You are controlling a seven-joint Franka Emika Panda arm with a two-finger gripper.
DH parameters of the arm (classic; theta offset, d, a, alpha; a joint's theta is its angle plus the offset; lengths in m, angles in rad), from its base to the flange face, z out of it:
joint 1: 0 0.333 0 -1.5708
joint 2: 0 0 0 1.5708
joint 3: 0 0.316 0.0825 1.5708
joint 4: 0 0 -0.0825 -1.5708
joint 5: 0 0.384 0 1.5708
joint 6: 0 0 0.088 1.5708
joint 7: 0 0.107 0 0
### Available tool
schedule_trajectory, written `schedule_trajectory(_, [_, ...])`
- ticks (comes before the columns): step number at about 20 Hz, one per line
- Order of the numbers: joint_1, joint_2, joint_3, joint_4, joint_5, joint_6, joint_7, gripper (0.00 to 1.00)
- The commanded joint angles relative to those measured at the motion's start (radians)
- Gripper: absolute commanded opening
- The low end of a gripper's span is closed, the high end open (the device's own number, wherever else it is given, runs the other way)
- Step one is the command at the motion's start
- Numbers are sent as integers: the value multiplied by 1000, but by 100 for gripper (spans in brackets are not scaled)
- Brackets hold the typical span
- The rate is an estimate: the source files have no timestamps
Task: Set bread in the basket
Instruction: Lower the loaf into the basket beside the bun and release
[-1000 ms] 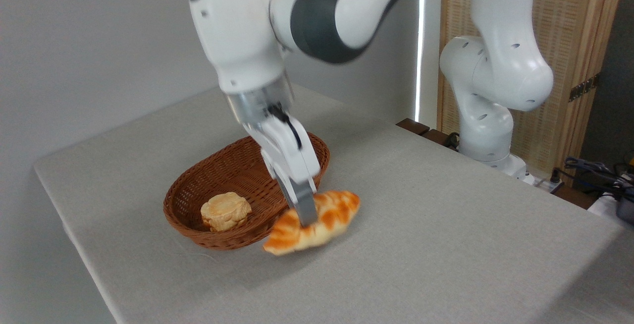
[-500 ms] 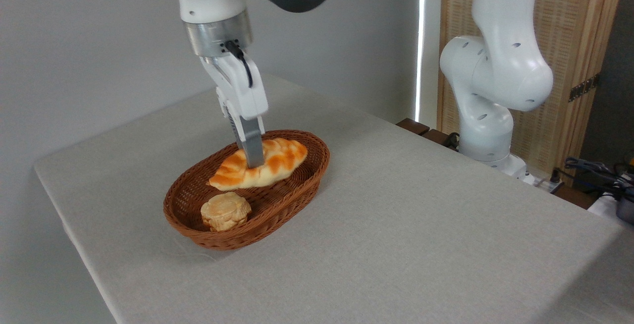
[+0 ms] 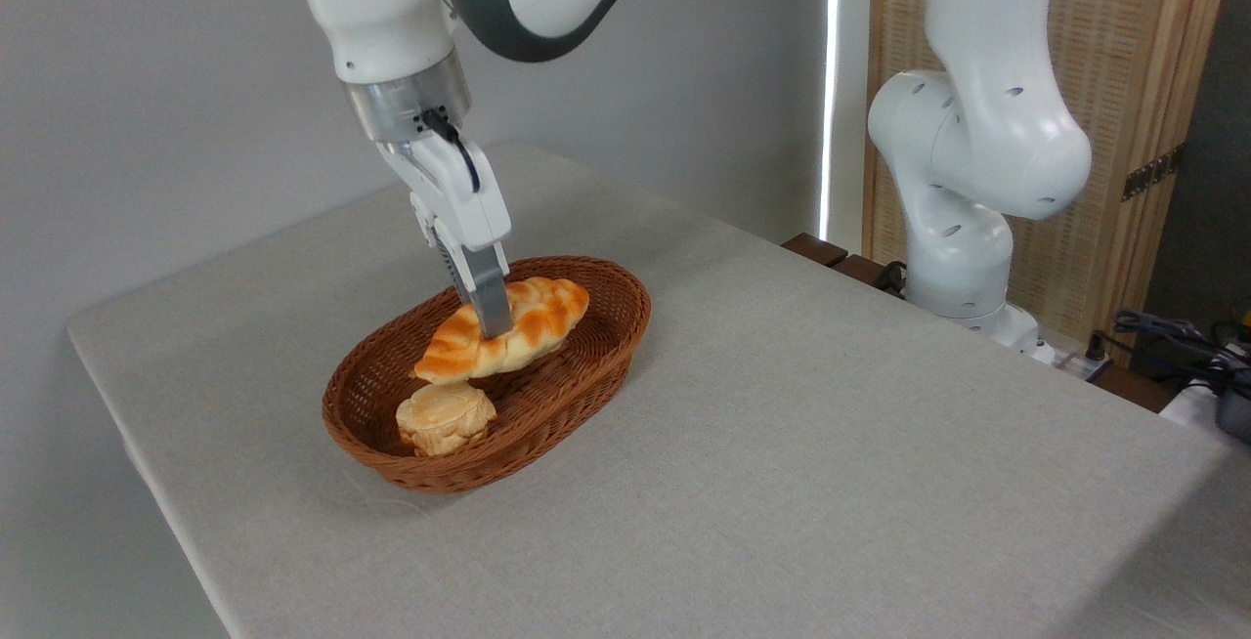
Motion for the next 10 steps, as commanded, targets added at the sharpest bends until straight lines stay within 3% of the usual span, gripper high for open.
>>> schedule_trajectory(1, [1,20,5,18,-7,-3,-11,100])
schedule_trajectory(10, [1,32,4,20,-1,-4,-11,100])
